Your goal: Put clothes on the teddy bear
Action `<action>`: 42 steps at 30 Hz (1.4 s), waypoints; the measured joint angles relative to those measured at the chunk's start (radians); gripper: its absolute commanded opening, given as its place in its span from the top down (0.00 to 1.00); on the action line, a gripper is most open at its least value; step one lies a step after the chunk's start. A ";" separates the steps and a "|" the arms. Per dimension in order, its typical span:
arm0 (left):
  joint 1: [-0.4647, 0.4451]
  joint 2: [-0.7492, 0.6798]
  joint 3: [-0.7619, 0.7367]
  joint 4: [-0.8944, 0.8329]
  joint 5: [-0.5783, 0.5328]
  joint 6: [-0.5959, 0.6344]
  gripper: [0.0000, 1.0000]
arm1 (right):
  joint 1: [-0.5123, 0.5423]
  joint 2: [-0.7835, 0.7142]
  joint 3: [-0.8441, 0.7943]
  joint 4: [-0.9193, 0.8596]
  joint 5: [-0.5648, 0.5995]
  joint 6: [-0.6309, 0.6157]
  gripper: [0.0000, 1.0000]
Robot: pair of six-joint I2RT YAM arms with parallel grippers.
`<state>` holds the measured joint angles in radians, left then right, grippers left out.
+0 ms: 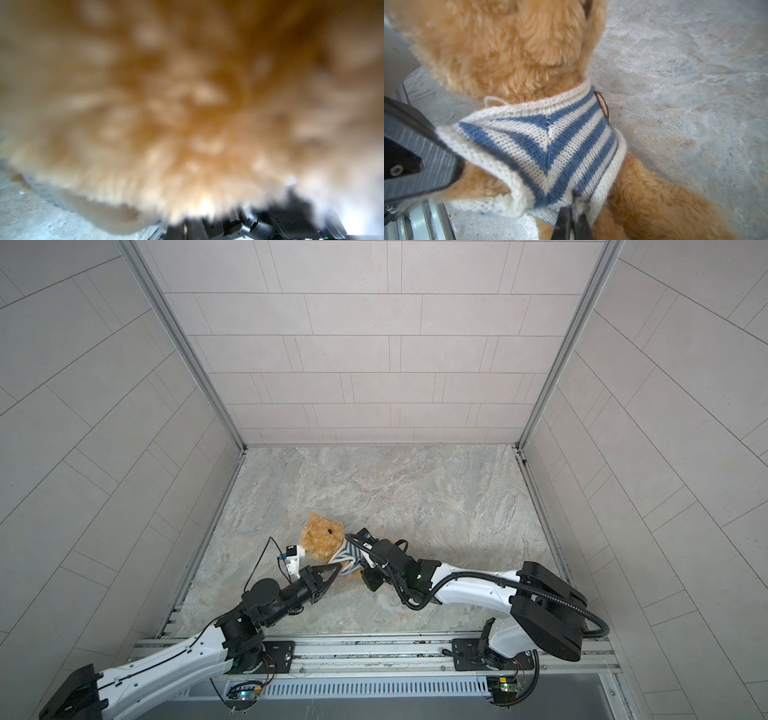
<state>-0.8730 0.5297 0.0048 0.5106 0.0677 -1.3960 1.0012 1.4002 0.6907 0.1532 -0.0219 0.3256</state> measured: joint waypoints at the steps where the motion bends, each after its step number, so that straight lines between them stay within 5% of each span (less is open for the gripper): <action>1: 0.000 -0.009 0.000 -0.009 -0.003 0.000 1.00 | -0.001 0.000 0.002 0.000 -0.008 -0.001 1.00; 6: 0.000 0.005 0.003 -0.098 0.011 0.034 0.97 | 0.003 -0.001 -0.006 -0.010 -0.020 -0.023 1.00; 16: -0.001 0.047 0.003 -0.197 0.027 0.146 0.70 | 0.072 0.037 -0.012 -0.032 0.005 -0.064 1.00; 21: -0.001 0.043 0.023 -0.262 0.025 0.179 0.67 | 0.109 0.068 0.008 -0.045 0.020 -0.090 1.00; 33: -0.013 0.194 0.104 -0.323 -0.031 0.233 0.69 | 0.144 0.100 0.029 -0.053 0.046 -0.120 1.00; 39: -0.035 0.318 0.138 -0.304 -0.080 0.264 0.99 | 0.144 0.124 0.050 -0.077 0.072 -0.112 1.00; 42: -0.038 0.331 0.139 -0.286 -0.077 0.277 1.00 | 0.145 0.125 0.053 -0.105 0.122 -0.095 1.00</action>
<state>-0.9112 0.8608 0.1440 0.2249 -0.0090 -1.1187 1.1465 1.5253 0.7437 0.0479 0.0998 0.2306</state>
